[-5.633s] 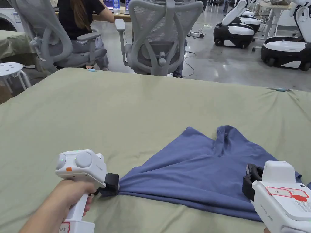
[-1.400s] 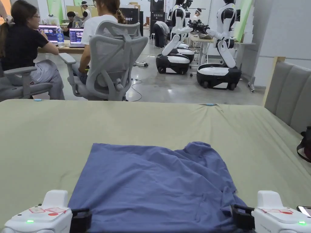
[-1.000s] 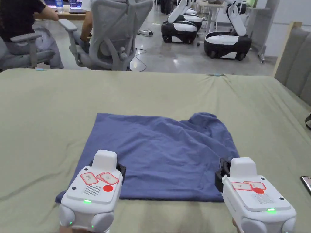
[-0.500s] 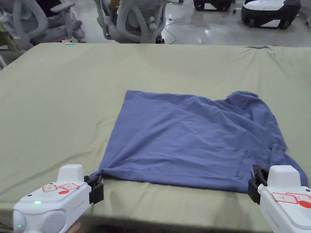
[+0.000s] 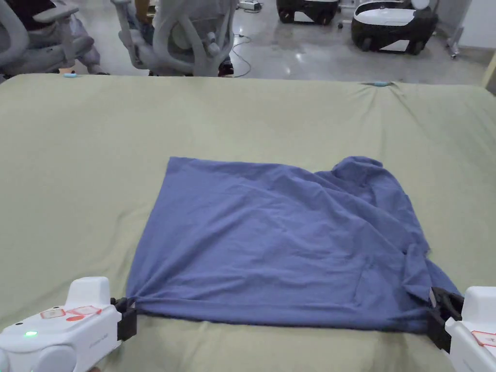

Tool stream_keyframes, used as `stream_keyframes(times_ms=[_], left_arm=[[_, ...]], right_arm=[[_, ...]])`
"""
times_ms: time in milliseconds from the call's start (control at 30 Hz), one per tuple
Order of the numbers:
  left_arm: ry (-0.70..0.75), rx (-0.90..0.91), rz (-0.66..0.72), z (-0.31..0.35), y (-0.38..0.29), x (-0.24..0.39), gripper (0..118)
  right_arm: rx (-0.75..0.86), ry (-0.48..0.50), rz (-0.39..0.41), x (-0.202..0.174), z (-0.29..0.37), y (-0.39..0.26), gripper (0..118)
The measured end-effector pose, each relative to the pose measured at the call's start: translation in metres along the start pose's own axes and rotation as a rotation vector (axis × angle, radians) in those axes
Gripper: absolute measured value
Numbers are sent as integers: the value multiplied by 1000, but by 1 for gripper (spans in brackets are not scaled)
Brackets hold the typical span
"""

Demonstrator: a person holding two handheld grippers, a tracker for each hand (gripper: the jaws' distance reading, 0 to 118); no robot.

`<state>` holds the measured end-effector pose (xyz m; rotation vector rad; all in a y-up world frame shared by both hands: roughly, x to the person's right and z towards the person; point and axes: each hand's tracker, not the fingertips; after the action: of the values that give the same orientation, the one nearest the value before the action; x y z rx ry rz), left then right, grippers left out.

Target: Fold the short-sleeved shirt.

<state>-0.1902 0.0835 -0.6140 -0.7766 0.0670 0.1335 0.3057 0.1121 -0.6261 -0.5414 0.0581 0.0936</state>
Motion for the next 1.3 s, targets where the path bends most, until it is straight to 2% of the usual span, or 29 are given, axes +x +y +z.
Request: stream_keyframes(times_ms=[133,167,200,233,267,300,333,400,433,467,500,567,633,667,800,900,967,1067,1233,1300], left_arm=[[21,37,-46,13,5,9,5],[20,41,-46,14,5,10,5],[21,42,-46,14,5,10,5],[24,43,-49,13,5,11,5],[28,41,-50,15,6,15,5],[31,39,-49,15,5,16,5],[31,38,-48,14,5,17,5],[35,34,-48,15,4,19,5],[35,31,-48,16,3,20,5],[34,28,-47,15,3,20,5],[33,25,-45,15,3,20,5],[36,19,-46,15,3,21,5],[33,15,-44,17,5,21,5],[31,17,-47,21,9,20,5],[15,50,-60,36,37,23,5],[22,88,-71,32,69,25,5],[27,83,-75,15,95,26,5],[30,62,-69,-22,129,27,5],[65,-49,27,-96,167,26,5],[66,-95,76,-121,173,25,5]], right_arm=[[-3,-50,-17,28,2,-3,2],[6,-31,-55,36,2,-5,16],[-15,14,-96,42,0,-7,50],[-39,47,-108,46,-4,-9,102],[-64,52,-96,47,-11,-13,118],[-68,42,-75,46,-16,-17,117],[-29,36,-37,46,-18,-22,107],[-79,29,-21,47,-30,-27,98],[-124,46,-9,48,-36,-30,76],[-151,78,-17,47,-41,-33,32],[-172,100,-50,49,-45,-35,5],[-143,86,-79,55,-44,-38,4],[-105,136,-145,63,-38,-33,4],[-79,124,-158,66,-33,-27,4],[-17,74,-103,66,-23,6,4],[13,60,-99,63,-31,44,4],[27,51,-76,60,-45,71,4],[3,23,-1,52,-87,100,4],[-42,12,13,48,-161,110,4],[-108,5,22,49,-188,102,4]])
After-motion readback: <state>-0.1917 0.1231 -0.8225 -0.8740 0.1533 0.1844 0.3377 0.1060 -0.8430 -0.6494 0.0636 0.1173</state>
